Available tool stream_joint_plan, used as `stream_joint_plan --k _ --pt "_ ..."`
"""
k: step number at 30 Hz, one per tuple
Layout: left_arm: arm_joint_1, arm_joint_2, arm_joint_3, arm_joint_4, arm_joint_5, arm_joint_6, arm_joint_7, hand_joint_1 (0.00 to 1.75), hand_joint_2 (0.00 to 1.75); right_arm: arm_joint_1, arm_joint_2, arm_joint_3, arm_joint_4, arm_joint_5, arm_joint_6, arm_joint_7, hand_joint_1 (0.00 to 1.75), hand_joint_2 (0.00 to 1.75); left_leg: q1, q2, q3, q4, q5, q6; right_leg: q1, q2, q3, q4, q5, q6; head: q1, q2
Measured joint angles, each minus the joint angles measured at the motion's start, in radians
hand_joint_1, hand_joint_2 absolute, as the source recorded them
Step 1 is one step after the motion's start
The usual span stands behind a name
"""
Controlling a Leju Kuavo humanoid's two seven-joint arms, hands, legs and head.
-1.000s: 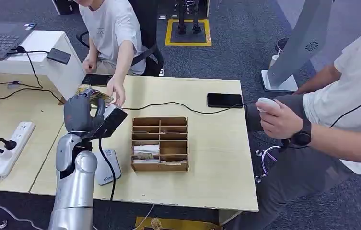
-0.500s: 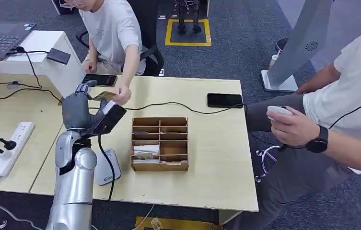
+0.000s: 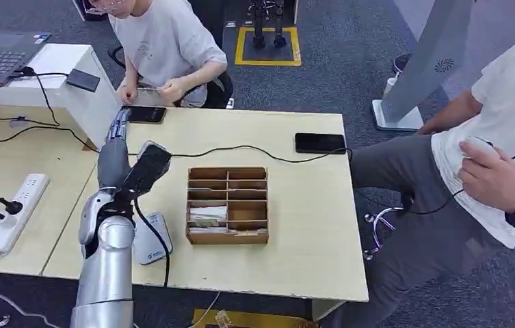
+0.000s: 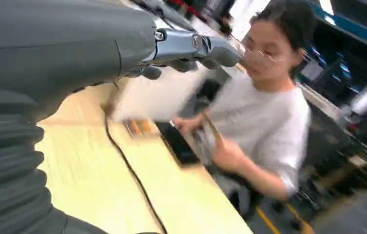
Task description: Pass the card to the sensor for recognition and then transmit it.
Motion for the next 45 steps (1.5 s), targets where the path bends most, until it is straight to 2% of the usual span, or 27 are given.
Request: stream_joint_plan --k 2,4,8,13,19,22,32,45 --pt "0.065 0.005 -0.045 -0.038 0.069 -0.051 -0.054 0.0 1.75 0.006 -0.008 0.0 0.0 -0.012 -0.003 -0.001 0.0 1.75 0.0 -0.001 -0.001 0.0 0.0 0.0 0.0 -0.001 0.0 0.0 0.0 0.0 0.001 0.0" --pt "0.129 0.025 -0.098 -0.08 0.116 -0.068 -0.098 0.0 1.75 0.009 -0.017 0.0 0.0 -0.01 -0.009 -0.003 0.0 1.75 0.0 0.0 -0.001 0.0 0.0 0.0 0.0 0.0 -0.001 0.0 0.0 0.0 0.0 0.0" --pt "0.23 0.096 -0.238 -0.145 0.063 -0.036 -0.122 0.0 1.75 0.015 -0.034 0.0 0.0 -0.007 -0.013 -0.003 0.0 1.75 0.0 -0.001 -0.001 0.0 0.0 0.0 0.0 -0.001 -0.001 0.0 -0.001 0.0 0.001 0.0" --pt "0.263 0.187 -0.408 -0.17 -0.096 0.053 -0.074 0.0 1.75 0.015 -0.044 0.0 0.0 0.008 -0.014 -0.01 0.0 1.75 0.0 -0.001 -0.001 0.0 0.0 0.0 0.0 -0.001 -0.001 0.0 0.0 0.0 0.0 0.0" --pt "0.26 0.235 -0.544 -0.16 -0.234 0.132 0.017 0.0 1.75 0.013 -0.044 0.0 -0.002 0.016 -0.03 -0.034 0.0 1.75 0.0 -0.001 -0.001 0.0 0.0 0.0 0.0 -0.001 -0.001 0.0 0.0 0.0 0.0 0.0" --pt "0.253 0.241 -0.573 -0.154 -0.277 0.156 0.058 0.0 1.75 0.012 -0.044 0.0 -0.002 0.028 -0.029 -0.033 0.0 1.75 0.0 -0.001 -0.001 0.0 0.0 0.0 0.0 -0.001 -0.001 0.0 0.0 0.0 0.001 0.0" --pt "0.235 0.224 -0.584 -0.133 -0.311 0.144 0.127 0.0 1.75 0.013 -0.044 0.0 -0.004 0.028 -0.008 0.003 0.0 1.75 0.0 -0.001 -0.001 0.0 0.0 0.0 0.0 -0.001 -0.001 0.0 0.0 0.0 0.0 0.0" --pt "0.227 0.19 -0.538 -0.105 -0.388 0.146 0.17 0.0 1.75 0.013 -0.044 0.0 -0.007 0.027 -0.013 -0.008 0.0 1.75 0.0 -0.001 -0.001 0.0 0.0 0.0 0.0 -0.001 -0.001 0.0 0.0 0.0 0.0 0.0"
